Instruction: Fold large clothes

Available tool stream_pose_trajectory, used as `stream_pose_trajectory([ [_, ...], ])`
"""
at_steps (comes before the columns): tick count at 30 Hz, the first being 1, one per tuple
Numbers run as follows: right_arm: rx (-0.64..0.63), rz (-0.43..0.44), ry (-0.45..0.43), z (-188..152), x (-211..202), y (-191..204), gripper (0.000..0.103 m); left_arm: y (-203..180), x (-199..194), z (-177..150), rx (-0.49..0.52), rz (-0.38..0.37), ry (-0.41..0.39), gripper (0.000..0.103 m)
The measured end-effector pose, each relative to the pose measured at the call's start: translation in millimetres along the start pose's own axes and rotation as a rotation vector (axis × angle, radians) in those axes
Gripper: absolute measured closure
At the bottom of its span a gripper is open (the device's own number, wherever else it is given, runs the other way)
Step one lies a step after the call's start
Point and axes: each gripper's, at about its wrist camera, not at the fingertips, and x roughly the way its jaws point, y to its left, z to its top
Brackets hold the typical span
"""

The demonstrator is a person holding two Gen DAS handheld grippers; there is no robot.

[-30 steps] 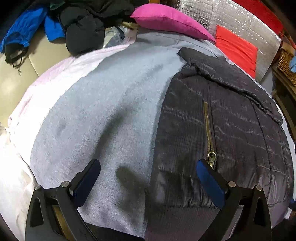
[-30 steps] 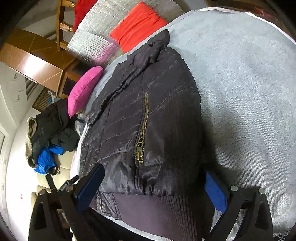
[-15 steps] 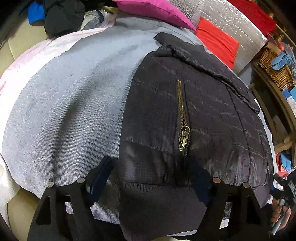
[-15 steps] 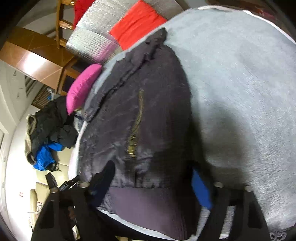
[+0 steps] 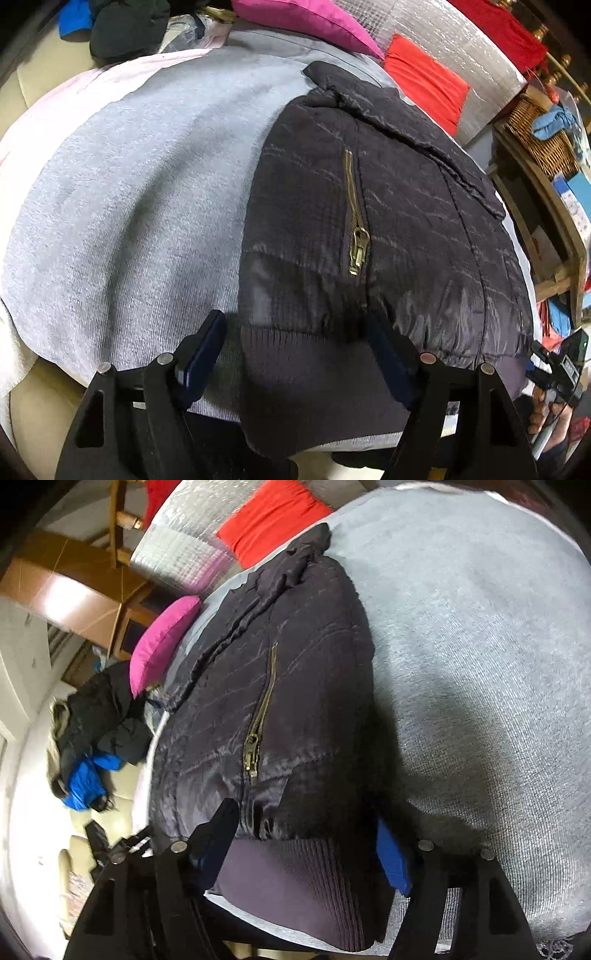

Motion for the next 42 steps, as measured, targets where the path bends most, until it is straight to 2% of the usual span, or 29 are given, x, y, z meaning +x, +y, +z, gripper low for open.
stream_pose_trajectory([
  [2, -0.02, -0.017, -0.004, -2, 1, 3, 0.027, 0, 0, -1, 0.003, -0.013, 0.011, 0.039],
  [4, -0.029, -0.027, -0.002, -3, 1, 5, 0.027, 0, 0, 0, -0.002, 0.011, 0.015, 0.054],
  [5, -0.032, -0.031, 0.003, -3, 1, 6, 0.029, 2, 0, 1, -0.007, 0.019, 0.019, 0.056],
  [8, -0.049, -0.111, 0.027, -4, 1, 6, 0.065, 6, -4, 2, -0.026, 0.003, 0.018, 0.073],
  [9, -0.027, -0.1, 0.03, -3, 0, 2, 0.073, 6, -6, 2, -0.02, 0.013, 0.013, 0.081],
  [10, -0.013, -0.088, 0.036, -3, -2, 0, 0.076, 5, -8, 3, -0.019, 0.005, 0.012, 0.084],
  [12, -0.02, -0.068, 0.034, -2, -8, 2, 0.085, 3, -16, 3, -0.018, -0.007, -0.005, 0.087],
  [17, -0.11, -0.036, 0.007, -1, -40, 36, 0.088, -5, -41, -2, -0.006, -0.026, -0.055, 0.088],
  [20, -0.109, -0.044, 0.025, -7, -47, 35, 0.088, 0, -39, -10, -0.02, -0.03, -0.024, 0.086],
  [22, -0.097, -0.076, 0.056, -11, -39, 24, 0.086, 7, -29, -13, -0.034, -0.011, -0.002, 0.078],
  [23, -0.076, -0.072, 0.067, -11, -34, 17, 0.082, 10, -26, -13, -0.044, -0.003, 0.006, 0.077],
  [24, -0.024, -0.062, 0.07, -12, -29, 7, 0.079, 14, -25, -13, -0.066, -0.001, 0.012, 0.071],
  [25, 0.006, -0.049, 0.069, -12, -26, 0, 0.077, 15, -25, -12, -0.084, -0.003, 0.013, 0.058],
  [26, 0.023, -0.045, 0.064, -11, -24, -3, 0.07, 17, -25, -10, -0.098, -0.001, 0.008, 0.05],
  [27, 0.019, -0.051, 0.055, -10, -24, -2, 0.047, 17, -25, -9, -0.101, 0.009, -0.001, 0.037],
  [29, 0.003, -0.036, 0.033, -10, -26, 1, 0.016, 13, -23, -8, -0.082, 0.005, -0.005, 0.035],
  [31, -0.021, -0.036, 0.023, -8, -27, 7, 0.016, 10, -16, -8, -0.058, 0.001, 0.021, 0.035],
  [34, -0.001, -0.03, 0.082, -11, -13, 4, 0.017, 4, -2, -11, -0.036, 0.022, 0.058, 0.035],
  [35, 0.003, -0.029, 0.096, -14, -8, 5, 0.02, 4, -1, -11, -0.036, 0.02, 0.056, 0.038],
  [36, -0.004, -0.027, 0.105, -17, -4, 5, 0.037, 1, -2, -11, -0.034, 0.006, 0.058, 0.065],
  [37, -0.021, -0.043, 0.109, -21, -1, 7, 0.053, 0, -2, -11, -0.026, -0.008, 0.072, 0.084],
  [38, -0.028, -0.074, 0.121, -24, 2, 7, 0.08, -1, -5, -11, -0.013, 0.003, 0.07, 0.085],
  [39, -0.02, -0.06, 0.129, -25, 3, 6, 0.086, -3, -9, -11, 0.001, -0.002, 0.061, 0.09],
  [42, -0.053, -0.047, 0.105, -24, -12, 18, 0.089, -10, -32, -6, 0.001, -0.047, 0.006, 0.092],
])
